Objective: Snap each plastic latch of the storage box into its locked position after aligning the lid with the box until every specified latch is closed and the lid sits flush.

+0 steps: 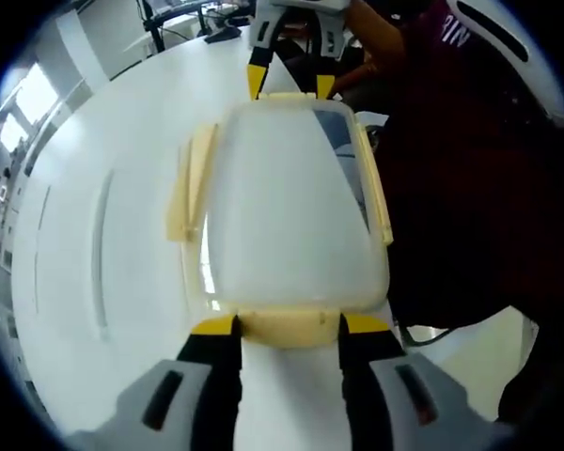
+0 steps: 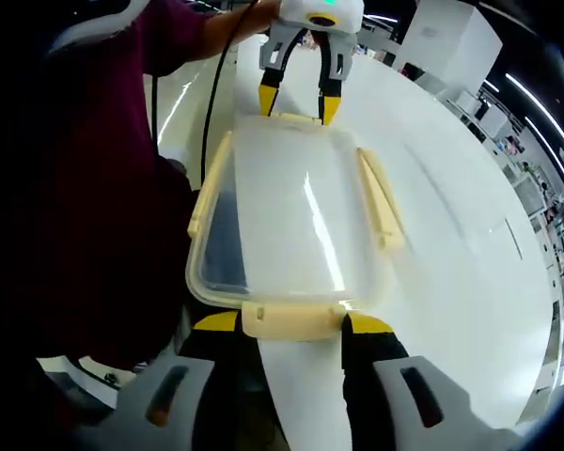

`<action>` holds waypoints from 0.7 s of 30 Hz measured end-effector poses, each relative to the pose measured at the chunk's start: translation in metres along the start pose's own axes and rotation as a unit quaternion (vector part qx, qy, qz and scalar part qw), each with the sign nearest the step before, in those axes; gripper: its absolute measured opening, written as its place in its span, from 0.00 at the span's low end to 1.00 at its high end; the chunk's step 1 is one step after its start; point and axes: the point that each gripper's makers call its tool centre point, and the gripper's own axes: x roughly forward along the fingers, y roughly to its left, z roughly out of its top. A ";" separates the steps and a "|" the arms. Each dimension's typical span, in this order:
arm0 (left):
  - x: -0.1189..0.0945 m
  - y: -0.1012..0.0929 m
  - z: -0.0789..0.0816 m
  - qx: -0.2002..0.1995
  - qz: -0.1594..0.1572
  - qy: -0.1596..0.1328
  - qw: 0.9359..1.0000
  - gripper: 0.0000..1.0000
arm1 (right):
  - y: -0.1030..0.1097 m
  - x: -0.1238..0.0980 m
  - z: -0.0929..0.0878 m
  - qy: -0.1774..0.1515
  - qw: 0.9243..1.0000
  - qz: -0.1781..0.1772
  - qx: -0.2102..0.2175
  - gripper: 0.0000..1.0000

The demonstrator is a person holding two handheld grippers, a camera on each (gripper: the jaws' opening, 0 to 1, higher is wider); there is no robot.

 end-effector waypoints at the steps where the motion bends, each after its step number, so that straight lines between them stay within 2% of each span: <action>1: 0.000 0.000 0.000 0.002 0.000 0.001 1.000 0.39 | 0.000 0.000 0.000 -0.001 1.000 0.000 -0.001 0.39; 7: 0.000 -0.001 -0.002 0.005 -0.003 0.009 1.000 0.39 | 0.000 0.000 0.000 -0.003 1.000 0.008 0.002 0.39; 21: -0.008 -0.001 0.001 0.003 -0.001 0.003 1.000 0.39 | -0.003 -0.005 0.005 -0.006 1.000 0.014 0.005 0.39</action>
